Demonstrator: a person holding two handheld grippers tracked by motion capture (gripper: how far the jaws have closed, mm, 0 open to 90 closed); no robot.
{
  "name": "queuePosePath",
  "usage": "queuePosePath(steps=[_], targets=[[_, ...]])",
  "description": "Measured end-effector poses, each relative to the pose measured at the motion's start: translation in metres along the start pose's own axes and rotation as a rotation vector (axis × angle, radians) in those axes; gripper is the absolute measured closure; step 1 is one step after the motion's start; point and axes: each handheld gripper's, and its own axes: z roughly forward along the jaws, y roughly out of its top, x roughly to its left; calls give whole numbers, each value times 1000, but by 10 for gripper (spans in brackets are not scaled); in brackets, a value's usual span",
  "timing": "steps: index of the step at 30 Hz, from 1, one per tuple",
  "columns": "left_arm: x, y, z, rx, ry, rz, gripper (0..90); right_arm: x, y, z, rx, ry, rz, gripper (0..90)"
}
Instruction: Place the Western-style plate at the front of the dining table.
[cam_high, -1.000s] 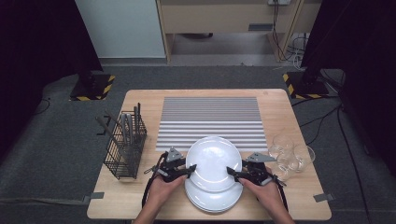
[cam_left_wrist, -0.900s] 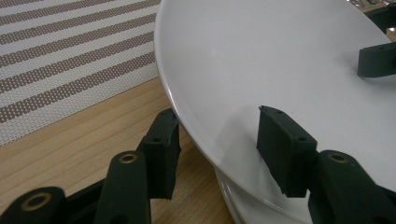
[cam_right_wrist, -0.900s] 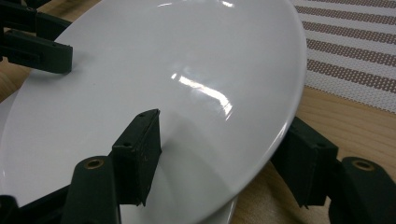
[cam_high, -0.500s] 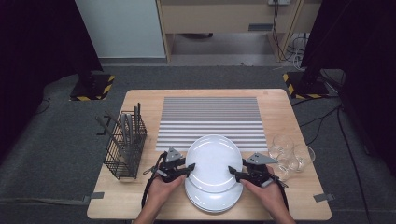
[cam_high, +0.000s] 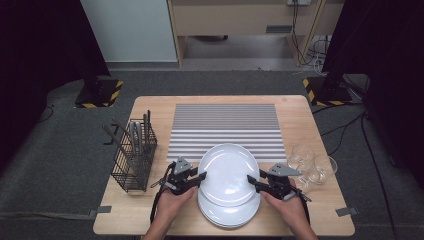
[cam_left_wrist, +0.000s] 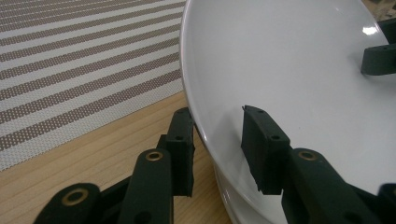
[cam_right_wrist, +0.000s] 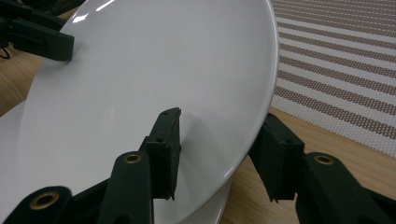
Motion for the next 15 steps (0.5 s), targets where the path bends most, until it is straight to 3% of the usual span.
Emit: queuePosePath(steps=[15], targets=[[-3,6,-9,-45,0,3,707,-5,4,-8,-29,-5,18,651]])
